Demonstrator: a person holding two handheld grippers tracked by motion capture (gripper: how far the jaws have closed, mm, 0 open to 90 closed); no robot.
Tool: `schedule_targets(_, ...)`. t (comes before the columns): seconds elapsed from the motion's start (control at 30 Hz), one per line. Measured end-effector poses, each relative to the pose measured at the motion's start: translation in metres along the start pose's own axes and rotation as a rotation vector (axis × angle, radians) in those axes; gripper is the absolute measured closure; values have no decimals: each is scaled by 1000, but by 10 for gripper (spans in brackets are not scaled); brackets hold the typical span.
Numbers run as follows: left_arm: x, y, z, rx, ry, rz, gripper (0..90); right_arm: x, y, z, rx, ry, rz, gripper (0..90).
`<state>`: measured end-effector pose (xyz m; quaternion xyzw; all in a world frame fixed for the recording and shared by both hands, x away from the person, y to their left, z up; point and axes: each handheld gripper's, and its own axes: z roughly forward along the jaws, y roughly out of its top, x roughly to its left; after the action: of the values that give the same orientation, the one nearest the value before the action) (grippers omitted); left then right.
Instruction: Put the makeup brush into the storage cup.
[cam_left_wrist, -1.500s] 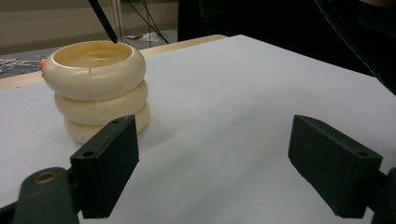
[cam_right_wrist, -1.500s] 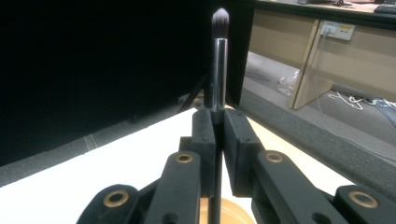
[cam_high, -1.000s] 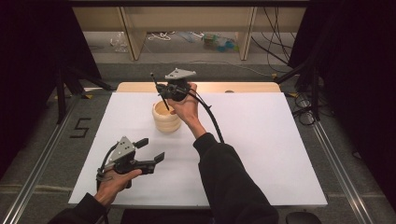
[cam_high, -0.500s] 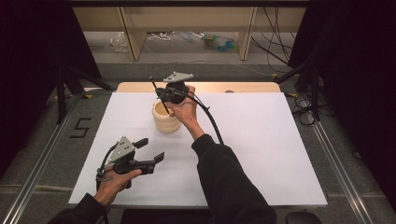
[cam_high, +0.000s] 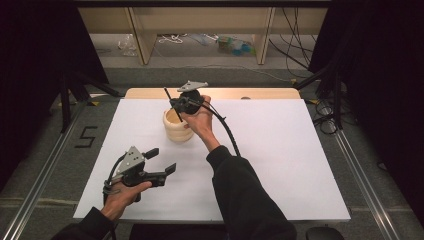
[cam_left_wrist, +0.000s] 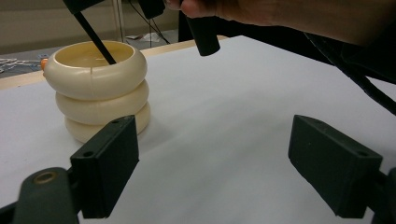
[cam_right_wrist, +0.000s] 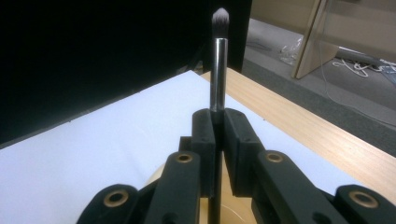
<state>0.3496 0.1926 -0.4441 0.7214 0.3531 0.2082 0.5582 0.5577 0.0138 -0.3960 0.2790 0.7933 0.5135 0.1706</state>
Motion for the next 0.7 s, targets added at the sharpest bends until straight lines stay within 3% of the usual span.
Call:
schedule_targets(0.53, 0, 0, 0, 0, 1, -5, 157, -1, -14, 6, 114, -11, 2, 824)
schedule_targets(0.7, 0, 0, 0, 0, -1, -1, 158, -4, -14, 3, 113, -35, 15, 709)
